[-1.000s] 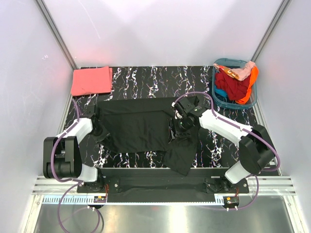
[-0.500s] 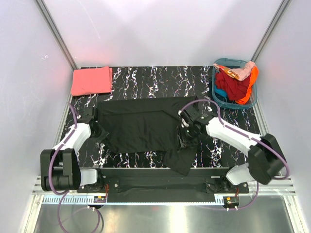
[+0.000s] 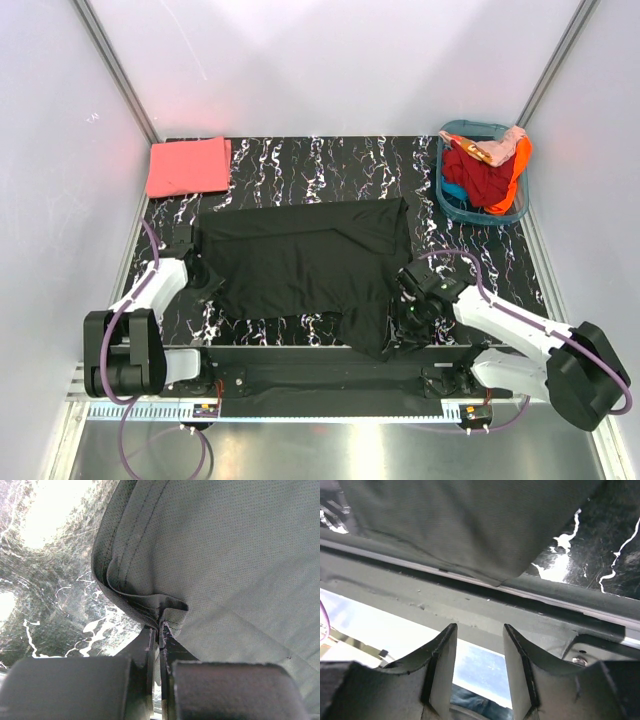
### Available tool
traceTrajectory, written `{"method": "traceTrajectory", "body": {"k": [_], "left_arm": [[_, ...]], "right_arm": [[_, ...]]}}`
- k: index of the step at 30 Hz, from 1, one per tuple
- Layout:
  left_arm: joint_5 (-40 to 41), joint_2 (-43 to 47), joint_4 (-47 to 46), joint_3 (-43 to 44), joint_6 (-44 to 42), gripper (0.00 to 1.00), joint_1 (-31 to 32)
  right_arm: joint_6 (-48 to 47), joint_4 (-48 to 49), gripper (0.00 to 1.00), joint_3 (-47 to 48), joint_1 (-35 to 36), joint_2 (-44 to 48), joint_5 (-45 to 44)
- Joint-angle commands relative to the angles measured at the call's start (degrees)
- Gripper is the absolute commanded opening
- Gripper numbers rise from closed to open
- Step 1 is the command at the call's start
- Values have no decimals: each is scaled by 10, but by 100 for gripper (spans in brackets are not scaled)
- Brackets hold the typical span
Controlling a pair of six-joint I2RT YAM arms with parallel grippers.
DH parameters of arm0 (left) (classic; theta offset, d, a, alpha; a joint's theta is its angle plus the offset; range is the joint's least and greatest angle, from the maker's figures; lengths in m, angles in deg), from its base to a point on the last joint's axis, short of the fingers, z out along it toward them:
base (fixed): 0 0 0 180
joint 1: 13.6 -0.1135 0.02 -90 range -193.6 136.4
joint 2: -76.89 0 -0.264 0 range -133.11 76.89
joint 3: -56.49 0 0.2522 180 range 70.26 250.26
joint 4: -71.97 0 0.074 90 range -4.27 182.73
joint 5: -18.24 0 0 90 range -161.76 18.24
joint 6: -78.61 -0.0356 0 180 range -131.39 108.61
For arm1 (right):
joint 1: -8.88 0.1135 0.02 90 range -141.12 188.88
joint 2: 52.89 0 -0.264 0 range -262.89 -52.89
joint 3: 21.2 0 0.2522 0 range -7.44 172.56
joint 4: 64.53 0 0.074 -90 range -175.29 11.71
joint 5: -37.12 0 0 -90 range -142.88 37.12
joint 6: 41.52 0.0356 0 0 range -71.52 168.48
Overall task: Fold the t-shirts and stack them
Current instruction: Fold the tshirt
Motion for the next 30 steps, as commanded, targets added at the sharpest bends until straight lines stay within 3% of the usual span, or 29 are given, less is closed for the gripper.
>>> {"method": "traceTrajectory", "body": {"k": [1, 11, 26, 27, 30], "left_arm": [[1, -5, -10, 20, -4, 0, 0], [2, -13, -7, 28, -11, 0, 1], [0, -33, -20, 33, -11, 0, 1], [-1, -34, -20, 32, -10, 0, 1], [-2, -34, -20, 34, -9, 0, 0]], "right_arm": [[52, 54, 49, -42, 7, 13, 16], [158, 170, 47, -132, 18, 70, -65], [206, 286, 46, -178, 50, 23, -97], [209, 288, 44, -178, 53, 11, -99], [211, 282, 25, -180, 55, 12, -102]]}}
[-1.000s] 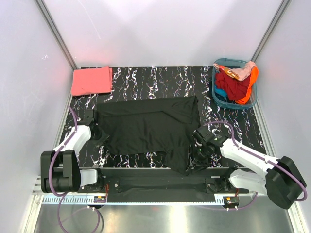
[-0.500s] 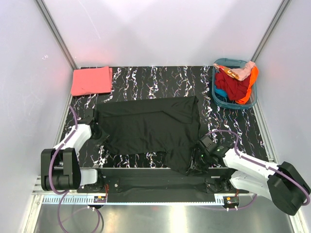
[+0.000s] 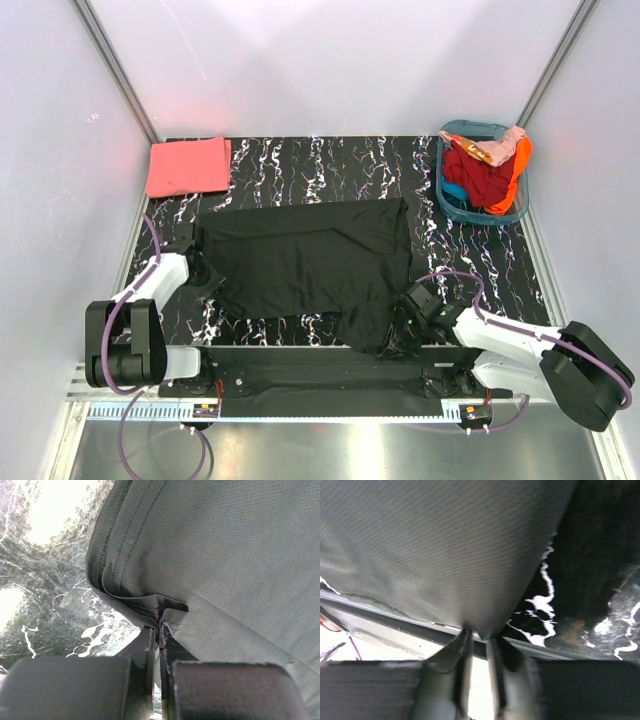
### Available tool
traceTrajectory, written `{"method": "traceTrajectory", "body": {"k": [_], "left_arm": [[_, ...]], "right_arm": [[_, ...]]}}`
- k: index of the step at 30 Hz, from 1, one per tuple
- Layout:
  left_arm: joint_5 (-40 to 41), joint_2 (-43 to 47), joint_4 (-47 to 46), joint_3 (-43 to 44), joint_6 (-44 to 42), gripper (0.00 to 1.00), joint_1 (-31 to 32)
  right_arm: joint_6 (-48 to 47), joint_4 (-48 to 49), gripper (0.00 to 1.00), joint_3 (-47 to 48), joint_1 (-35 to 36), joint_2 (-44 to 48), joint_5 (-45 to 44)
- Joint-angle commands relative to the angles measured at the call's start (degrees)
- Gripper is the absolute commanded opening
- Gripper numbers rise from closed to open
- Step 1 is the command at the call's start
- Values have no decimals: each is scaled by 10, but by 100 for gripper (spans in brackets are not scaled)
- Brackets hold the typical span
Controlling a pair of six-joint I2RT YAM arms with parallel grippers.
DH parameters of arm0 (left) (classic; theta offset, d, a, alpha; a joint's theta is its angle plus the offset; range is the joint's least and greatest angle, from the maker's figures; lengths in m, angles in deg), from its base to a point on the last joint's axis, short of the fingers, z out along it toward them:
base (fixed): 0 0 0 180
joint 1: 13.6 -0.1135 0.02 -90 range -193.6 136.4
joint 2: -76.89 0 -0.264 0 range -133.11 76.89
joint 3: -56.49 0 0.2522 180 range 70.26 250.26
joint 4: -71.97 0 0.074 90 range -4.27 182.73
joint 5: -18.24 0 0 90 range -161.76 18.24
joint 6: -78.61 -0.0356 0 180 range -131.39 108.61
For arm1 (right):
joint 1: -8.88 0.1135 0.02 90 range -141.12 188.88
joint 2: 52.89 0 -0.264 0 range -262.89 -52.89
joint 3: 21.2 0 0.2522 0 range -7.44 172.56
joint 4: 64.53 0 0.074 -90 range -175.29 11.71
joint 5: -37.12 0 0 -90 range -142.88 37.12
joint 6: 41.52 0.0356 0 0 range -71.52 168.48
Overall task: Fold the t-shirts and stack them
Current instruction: Fold the tshirt
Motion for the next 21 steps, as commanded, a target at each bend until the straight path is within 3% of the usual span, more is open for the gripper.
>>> {"method": "traceTrajectory", "body": {"k": [1, 3, 9, 12, 18, 21], "left_arm": [[-2, -1, -18, 20, -4, 0, 0], [0, 4, -15, 19, -5, 0, 0], [20, 37, 6, 18, -2, 0, 0], [27, 62, 19, 19, 7, 0, 0], [36, 110, 25, 19, 31, 0, -1], [36, 115, 26, 25, 35, 0, -3]], "right_arm": [[10, 29, 21, -14, 5, 1, -48], [7, -3, 1, 0, 5, 31, -52], [-26, -195, 0, 129, 3, 120, -116], [-54, -243, 0, 191, 1, 114, -131], [-110, -272, 0, 275, -28, 49, -132], [-150, -270, 0, 306, -99, 23, -103]]}}
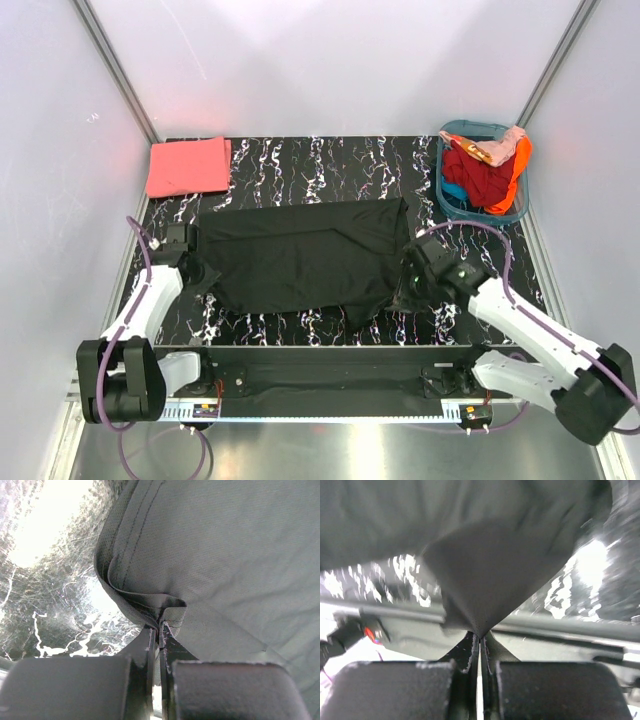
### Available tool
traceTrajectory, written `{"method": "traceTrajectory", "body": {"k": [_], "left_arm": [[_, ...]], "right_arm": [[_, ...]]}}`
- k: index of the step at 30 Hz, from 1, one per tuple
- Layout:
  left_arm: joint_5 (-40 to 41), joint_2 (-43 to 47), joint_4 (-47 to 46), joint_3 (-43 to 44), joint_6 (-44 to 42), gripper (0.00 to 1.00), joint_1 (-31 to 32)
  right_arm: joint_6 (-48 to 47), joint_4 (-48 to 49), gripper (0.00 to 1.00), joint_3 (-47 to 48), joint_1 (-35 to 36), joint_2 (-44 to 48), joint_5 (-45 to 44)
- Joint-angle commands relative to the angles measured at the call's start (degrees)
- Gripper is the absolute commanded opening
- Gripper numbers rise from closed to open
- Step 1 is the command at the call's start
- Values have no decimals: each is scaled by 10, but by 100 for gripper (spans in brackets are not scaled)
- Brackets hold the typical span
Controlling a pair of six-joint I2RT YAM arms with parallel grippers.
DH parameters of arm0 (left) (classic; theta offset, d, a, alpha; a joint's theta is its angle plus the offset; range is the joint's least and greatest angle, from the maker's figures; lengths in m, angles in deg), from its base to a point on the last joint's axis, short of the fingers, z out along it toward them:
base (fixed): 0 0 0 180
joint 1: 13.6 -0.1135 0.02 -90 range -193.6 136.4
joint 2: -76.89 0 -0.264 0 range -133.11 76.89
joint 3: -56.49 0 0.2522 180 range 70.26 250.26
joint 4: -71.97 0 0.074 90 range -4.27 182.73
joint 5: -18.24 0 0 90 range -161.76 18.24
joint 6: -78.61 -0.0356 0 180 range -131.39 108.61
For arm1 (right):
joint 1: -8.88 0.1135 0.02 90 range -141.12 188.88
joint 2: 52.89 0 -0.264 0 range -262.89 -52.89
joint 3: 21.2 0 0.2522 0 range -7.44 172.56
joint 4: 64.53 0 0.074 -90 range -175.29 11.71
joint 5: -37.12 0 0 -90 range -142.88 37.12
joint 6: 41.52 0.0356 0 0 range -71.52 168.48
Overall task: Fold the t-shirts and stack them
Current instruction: Fold the tshirt
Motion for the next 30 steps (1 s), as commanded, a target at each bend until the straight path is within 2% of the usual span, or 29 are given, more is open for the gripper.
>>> {"method": "traceTrajectory", "body": {"k": [1, 2, 6, 10, 13, 16, 18, 19, 21, 24, 30], "left_arm": [[18, 11, 2, 28, 14, 0, -5], [16, 5, 1, 36, 13, 0, -5], [4, -25, -6, 58, 7, 0, -6], [-8, -52, -11, 62, 3, 0, -6], [-7, -63, -17, 53, 1, 0, -5], [-4, -60, -23, 30, 6, 0, -6], [4, -54, -25, 18, 13, 8, -5], [6, -50, -25, 4, 15, 17, -6], [9, -48, -29, -6, 16, 24, -7], [17, -46, -32, -18, 16, 39, -7], [27, -52, -32, 10, 1, 42, -17]], "right_arm": [[-70, -27, 0, 50, -69, -22, 6], [-97, -33, 0, 75, -104, -37, 13], [-167, -39, 0, 143, -159, -96, 37], [-203, -49, 0, 202, -176, -146, 50], [-207, -52, 0, 212, -178, -160, 70], [-197, -43, 0, 182, -178, -151, 95], [-190, -30, 0, 146, -178, -139, 107], [-188, -27, 0, 135, -177, -136, 113], [-188, -23, 0, 109, -177, -127, 116], [-189, -23, 0, 95, -177, -117, 118], [-190, -24, 0, 100, -177, -118, 120]]}}
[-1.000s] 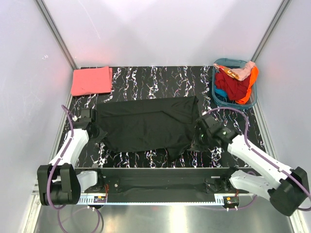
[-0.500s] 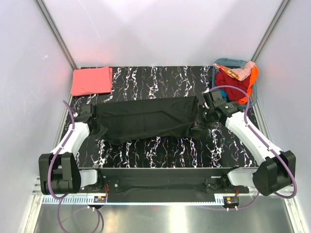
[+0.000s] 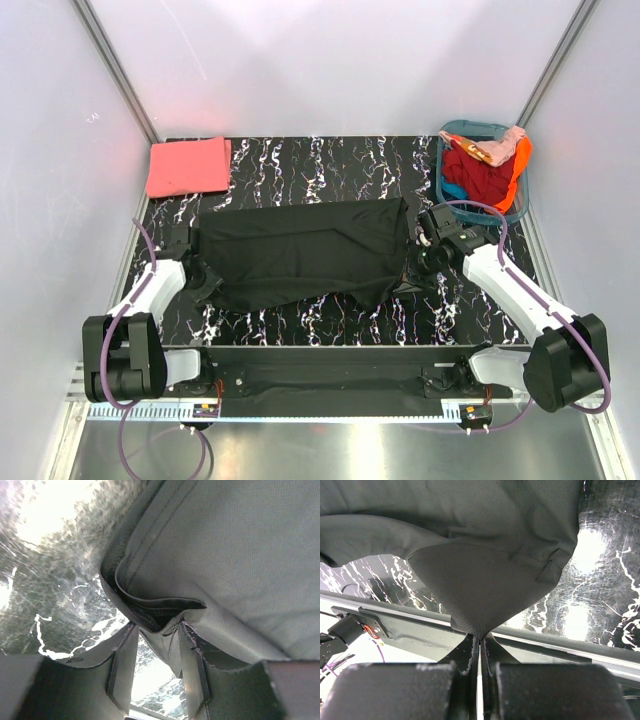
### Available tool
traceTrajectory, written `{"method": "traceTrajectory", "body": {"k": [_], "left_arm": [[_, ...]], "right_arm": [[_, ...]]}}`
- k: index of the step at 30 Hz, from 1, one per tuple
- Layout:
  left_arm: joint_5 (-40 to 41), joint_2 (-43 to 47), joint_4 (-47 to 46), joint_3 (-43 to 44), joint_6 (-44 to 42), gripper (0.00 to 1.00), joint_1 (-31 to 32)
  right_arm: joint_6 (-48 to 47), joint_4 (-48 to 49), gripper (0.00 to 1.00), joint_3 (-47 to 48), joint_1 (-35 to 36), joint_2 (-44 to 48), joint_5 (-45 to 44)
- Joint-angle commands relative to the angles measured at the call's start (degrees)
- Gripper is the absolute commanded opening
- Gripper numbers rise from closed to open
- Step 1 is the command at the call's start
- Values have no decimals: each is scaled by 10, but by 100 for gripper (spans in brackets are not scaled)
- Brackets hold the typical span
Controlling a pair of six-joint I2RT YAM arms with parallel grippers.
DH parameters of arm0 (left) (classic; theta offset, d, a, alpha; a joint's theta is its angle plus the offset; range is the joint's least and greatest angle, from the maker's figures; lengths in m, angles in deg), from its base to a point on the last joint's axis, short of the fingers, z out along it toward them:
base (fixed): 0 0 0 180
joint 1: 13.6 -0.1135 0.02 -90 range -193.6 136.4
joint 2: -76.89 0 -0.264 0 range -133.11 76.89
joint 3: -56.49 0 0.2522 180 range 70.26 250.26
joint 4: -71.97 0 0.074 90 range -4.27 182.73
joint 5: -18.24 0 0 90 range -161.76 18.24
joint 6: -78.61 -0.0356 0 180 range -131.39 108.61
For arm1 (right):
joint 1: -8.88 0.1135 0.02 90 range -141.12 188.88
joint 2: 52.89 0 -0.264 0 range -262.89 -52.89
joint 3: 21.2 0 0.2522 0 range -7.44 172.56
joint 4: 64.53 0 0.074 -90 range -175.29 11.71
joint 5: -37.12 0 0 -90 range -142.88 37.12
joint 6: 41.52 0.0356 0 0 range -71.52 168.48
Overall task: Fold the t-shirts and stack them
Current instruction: Fold the tshirt
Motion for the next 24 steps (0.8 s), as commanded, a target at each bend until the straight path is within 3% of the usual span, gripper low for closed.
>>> {"method": "traceTrajectory", "body": {"k": [1, 6, 13, 14, 17, 24], "left_arm": [[24, 9, -16, 32, -12, 42, -6], [22, 6, -14, 33, -7, 33, -7], [3, -11, -30, 29, -10, 27, -7], [-1, -16, -32, 29, -10, 24, -7], [2, -12, -27, 35, -11, 0, -7], [67, 99, 59, 33, 25, 0, -7]], "right_arm": [[-7, 9, 0, 13, -1, 15, 12], [-9, 13, 0, 13, -1, 12, 17], [-14, 17, 0, 9, -2, 6, 24], [-14, 20, 0, 8, -1, 4, 24], [-14, 21, 0, 11, -1, 1, 29], [-31, -10, 0, 35, -2, -2, 13]]}}
